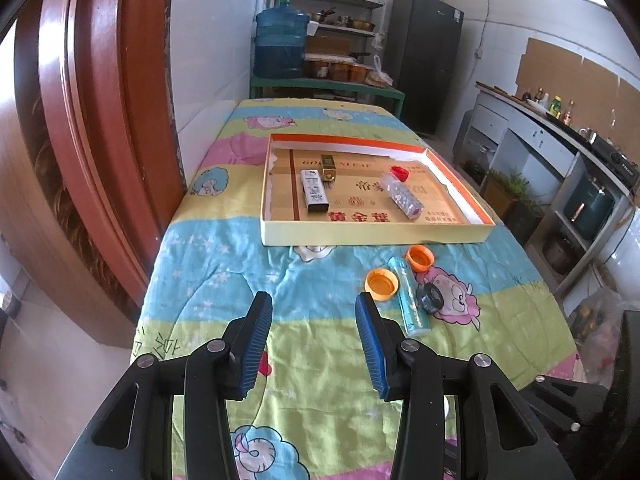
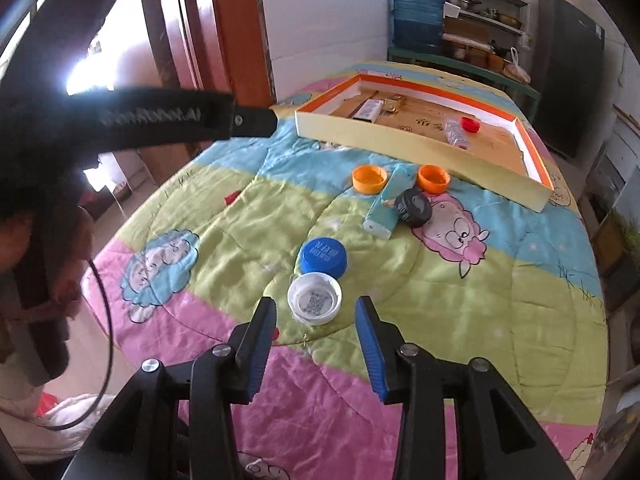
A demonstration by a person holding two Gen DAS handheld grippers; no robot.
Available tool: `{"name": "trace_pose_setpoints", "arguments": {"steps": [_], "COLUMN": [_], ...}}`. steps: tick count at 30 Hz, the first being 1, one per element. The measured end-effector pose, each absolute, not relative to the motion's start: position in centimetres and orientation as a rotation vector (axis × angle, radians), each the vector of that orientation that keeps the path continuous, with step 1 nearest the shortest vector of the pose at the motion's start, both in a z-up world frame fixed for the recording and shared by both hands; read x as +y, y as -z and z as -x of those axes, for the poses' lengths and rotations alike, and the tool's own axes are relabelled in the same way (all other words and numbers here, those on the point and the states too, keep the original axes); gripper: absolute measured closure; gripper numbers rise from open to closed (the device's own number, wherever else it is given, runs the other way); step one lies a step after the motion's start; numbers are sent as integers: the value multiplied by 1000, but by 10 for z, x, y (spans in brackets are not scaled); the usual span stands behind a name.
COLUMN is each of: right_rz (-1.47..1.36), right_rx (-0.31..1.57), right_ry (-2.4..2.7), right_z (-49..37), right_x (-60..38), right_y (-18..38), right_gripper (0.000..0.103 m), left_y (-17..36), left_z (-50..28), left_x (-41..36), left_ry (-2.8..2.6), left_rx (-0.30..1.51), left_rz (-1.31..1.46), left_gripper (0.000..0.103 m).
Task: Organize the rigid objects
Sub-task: 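Withdraw both tools from the box toward the caps on the quilt, then grasp the blue cap with the left tool while the right tool grasps the white cap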
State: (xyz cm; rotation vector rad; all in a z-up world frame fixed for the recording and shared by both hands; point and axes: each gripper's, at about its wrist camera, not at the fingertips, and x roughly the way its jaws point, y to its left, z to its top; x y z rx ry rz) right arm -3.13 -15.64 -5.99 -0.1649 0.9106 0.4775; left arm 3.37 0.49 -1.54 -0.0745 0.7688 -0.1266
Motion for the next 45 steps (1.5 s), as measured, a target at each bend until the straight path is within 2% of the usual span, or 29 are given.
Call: {"name": "trace_pose_setpoints", "arguments": {"steps": [6, 8, 21, 30, 32, 33, 34, 45], "right_rz": [203, 202, 117, 73, 69, 67, 65, 35], "right_rx": [916, 911, 886, 884, 884, 883, 884, 887], "right_ry": [-462, -456, -290, -288, -286, -284, -283, -287], "right_z": [25, 26, 38, 39, 39, 39, 39, 32], "right_x": [-149, -150, -219, -226, -226, -227, -227, -228], "right_y": [73, 72, 59, 60, 59, 59, 60, 60], "right_gripper": [62, 73, 73, 73, 73, 73, 73, 73], "left_y": [21, 24, 52, 80, 81, 82, 83, 75], "left_z": [-33, -32, -13, -20, -19, -20, -20, -19], "left_x": [1, -2, -59, -66, -61, -59, -58, -53], "left_ry": [158, 177, 372, 336, 340, 337, 325, 335], "left_rx": [778, 784, 825, 881, 868, 872, 870, 866], "left_rz": [76, 71, -57, -85, -51, -41, -46, -8], "left_gripper": [58, 58, 58, 58, 61, 69, 72, 72]}}
